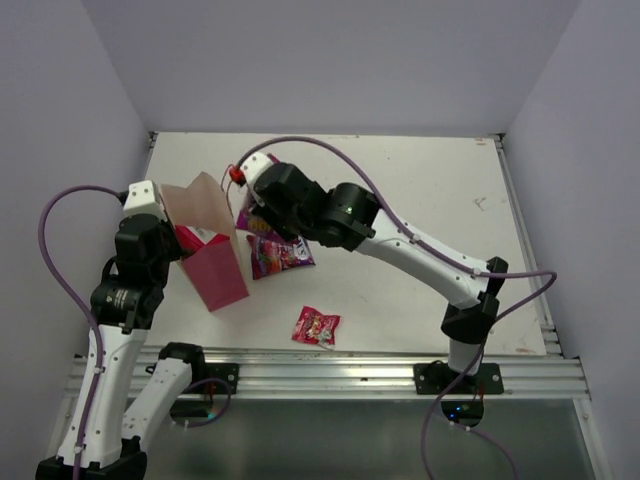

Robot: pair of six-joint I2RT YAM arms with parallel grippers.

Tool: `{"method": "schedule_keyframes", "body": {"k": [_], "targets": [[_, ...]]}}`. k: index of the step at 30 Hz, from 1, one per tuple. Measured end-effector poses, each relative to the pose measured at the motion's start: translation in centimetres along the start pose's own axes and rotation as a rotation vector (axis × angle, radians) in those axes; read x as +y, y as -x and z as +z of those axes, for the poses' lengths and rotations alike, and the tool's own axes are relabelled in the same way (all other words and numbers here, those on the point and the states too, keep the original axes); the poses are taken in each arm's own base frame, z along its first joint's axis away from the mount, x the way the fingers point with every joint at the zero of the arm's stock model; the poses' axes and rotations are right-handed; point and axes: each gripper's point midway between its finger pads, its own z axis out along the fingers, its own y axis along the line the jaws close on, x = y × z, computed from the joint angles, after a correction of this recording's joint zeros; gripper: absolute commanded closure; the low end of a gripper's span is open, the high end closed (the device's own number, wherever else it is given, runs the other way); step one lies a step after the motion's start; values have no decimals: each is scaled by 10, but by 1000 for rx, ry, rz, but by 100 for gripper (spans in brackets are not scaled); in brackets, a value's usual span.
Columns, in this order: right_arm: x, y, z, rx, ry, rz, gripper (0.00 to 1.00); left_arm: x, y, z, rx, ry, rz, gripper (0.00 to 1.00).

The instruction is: Place the snacks into the paper bag

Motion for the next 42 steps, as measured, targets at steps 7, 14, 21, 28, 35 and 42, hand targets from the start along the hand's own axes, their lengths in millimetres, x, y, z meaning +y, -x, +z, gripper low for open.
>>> {"method": "schedule_keyframes", "body": {"k": [7,14,21,28,35,42], "targets": [[-37,102,-43,-311,-132,28,100,-1,1,-2,-6,-11,-3,100],[-9,131,-18,-404,-29,32,100,-3,1,-4,-9,-23,-5,100],[24,150,11,-466,77,37,100,-2,0,-5,-9,-23,-6,100],[22,190,-16,-627,94,79,100,-2,0,-6,-10,-24,-8,100],[21,221,-37,-766,118,120,99,-2,0,-6,-9,-24,-10,100],[42,219,-29,-760,226,171,100,-1,0,-7,-13,-25,-12,100]]}}
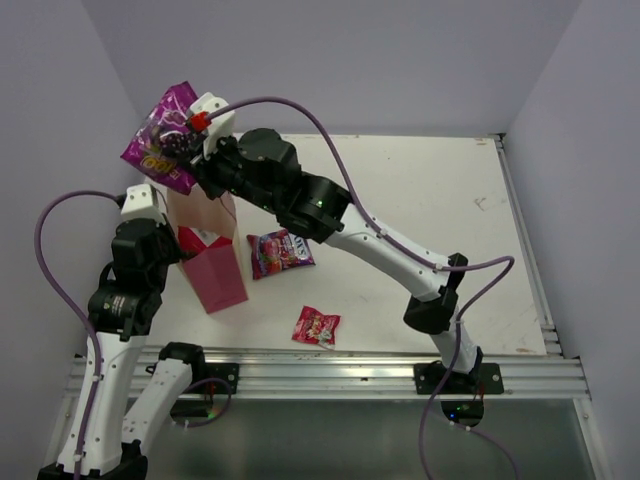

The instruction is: Place the snacks into the paper bag

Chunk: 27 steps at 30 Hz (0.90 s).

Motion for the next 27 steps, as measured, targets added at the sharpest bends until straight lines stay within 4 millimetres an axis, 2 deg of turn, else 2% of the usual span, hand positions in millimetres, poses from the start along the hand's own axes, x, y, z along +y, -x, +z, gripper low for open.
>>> {"method": "schedule_keyframes", "body": {"k": [3,8,10,12,13,14,15,16,17,18,20,23,26,27], "targets": [[8,-41,7,95,29,25,100,1,-1,-1,1,0,0,100],[10,-140,4,342,34,19,100,2,-3,-4,6,2,2,100],[9,-166,-1,409,31,15,100,4,-7,-5,22,7,7,100],[7,-178,-6,449,24,6,100,4,-7,-5,20,7,7,100],[7,-179,-8,456,24,4,95,4,-6,-5,17,6,5,100],[7,-177,-10,459,24,3,85,3,-6,-6,14,4,4,100],[6,-174,-13,459,24,1,69,3,-5,-6,9,2,3,100],[5,-171,-15,459,23,1,58,3,-4,-6,6,-1,2,100],[5,-165,-18,453,25,-1,16,2,-4,-6,5,-2,1,100],[6,-157,-21,440,28,0,1,2,-3,-6,4,-3,1,100],[8,-135,-27,400,40,-16,1,1,-2,-6,0,-8,-1,100],[13,-90,-41,323,55,-29,1,-1,-2,-4,-4,-16,-3,100],[8,-45,-69,251,30,-28,1,-1,-5,-1,1,-15,-1,100],[5,-37,-79,237,20,-28,1,-1,-6,0,3,-14,0,100]]}}
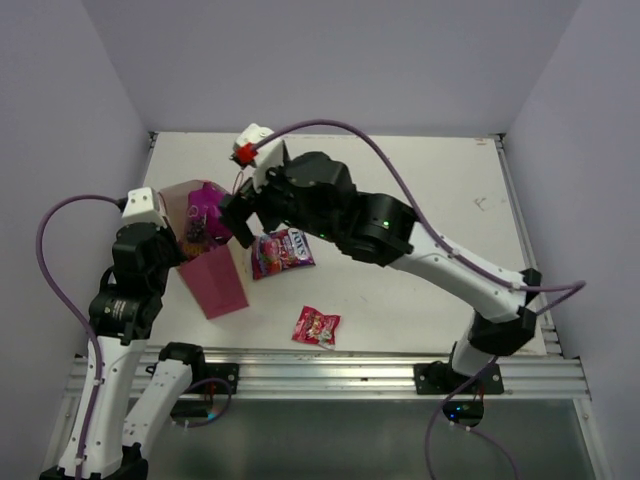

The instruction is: Place the snacks into the paper bag

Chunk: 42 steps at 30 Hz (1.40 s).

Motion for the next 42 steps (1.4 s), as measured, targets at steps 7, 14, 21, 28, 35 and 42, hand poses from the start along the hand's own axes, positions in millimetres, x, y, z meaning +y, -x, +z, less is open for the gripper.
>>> {"method": "schedule_keyframes", "body": {"k": [7,14,21,28,35,42], "targets": [[-45,-106,-67,191,-142,18,1,-2,1,3,-2,-5,0,100],[-94,-315,-21,652,-239,137,1,-3,1,4,-1,-7,1,100],[-129,-344,28,649,-237,224,1,0,2,-4,-2,-4,1,100],[-147,-350,80,609,-209,248,6,7,1,-14,0,17,3,100],[-144,-385,88,671,-182,244,40,13,-1,-16,13,46,10,100],[-145,-367,83,648,-178,219,100,13,-1,-15,15,48,11,100]]}}
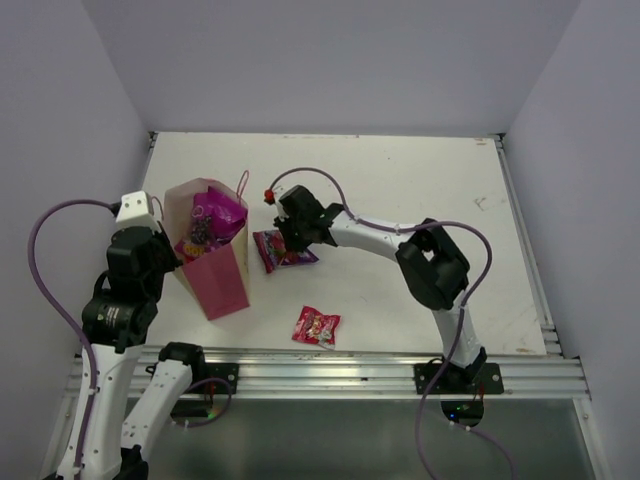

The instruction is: Place the snacks into the paper bag

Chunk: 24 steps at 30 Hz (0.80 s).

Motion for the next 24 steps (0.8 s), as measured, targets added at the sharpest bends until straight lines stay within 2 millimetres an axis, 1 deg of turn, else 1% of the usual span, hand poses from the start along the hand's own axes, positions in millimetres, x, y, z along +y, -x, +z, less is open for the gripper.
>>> {"method": "schedule_keyframes", "body": {"k": [2,4,6,7,8,9,10,12,14,15,16,18,20,21,23,24], "targets": [[-4,-7,-9,29,-25,-10,100,0,0,1,0,0,0,100],[-15,-12,-24,63,-86,-31,100,-1,1,1,-1,-1,0,100],[-27,-9,-48,88,-155,-58,100,-1,1,2,-2,-2,-1,100],[-32,-1,-62,84,-183,-71,100,-1,0,2,-3,-3,-1,100],[-34,13,-77,64,-206,-81,100,-2,0,3,-3,-3,-1,100],[-35,35,-94,29,-221,-86,100,-2,-1,4,-3,-4,-1,100],[-33,62,-111,-30,-226,-86,100,-2,-1,4,-2,-5,-1,100],[-24,128,-152,-200,-219,-80,100,-3,0,5,-5,-7,-2,100],[-9,187,-201,-385,-198,-77,100,-3,0,5,-6,-11,-3,100],[1,210,-227,-470,-182,-83,100,-4,0,5,-8,-13,-4,100],[12,225,-245,-532,-165,-91,100,-4,1,5,-8,-15,-4,100],[45,249,-284,-650,-95,-119,100,-5,1,5,-8,-18,-4,100],[82,259,-306,-721,2,-150,100,-5,1,5,-8,-20,-5,100],[102,259,-312,-736,61,-168,100,-6,1,5,-8,-22,-5,100],[134,251,-309,-722,159,-191,100,-6,1,4,-9,-24,-6,100],[147,246,-302,-702,202,-200,100,-6,1,4,-10,-25,-6,100]]}}
